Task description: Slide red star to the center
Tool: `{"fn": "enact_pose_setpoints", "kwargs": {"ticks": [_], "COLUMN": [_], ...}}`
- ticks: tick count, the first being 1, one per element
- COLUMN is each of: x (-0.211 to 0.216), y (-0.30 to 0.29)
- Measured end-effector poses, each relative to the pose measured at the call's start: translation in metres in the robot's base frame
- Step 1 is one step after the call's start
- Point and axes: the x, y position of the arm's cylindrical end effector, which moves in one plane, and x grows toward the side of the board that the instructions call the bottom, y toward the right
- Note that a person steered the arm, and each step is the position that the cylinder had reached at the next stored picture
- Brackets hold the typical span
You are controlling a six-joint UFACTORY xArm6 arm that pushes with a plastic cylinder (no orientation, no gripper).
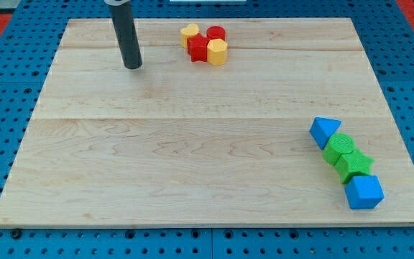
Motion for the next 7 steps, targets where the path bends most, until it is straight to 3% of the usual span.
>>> {"fn": "enact_pose_setpoints", "kwargs": {"ticks": [1,3,7], "x": [-0.010,-0.033,-0.048], "y": [-0.014,0.058,0.054]}}
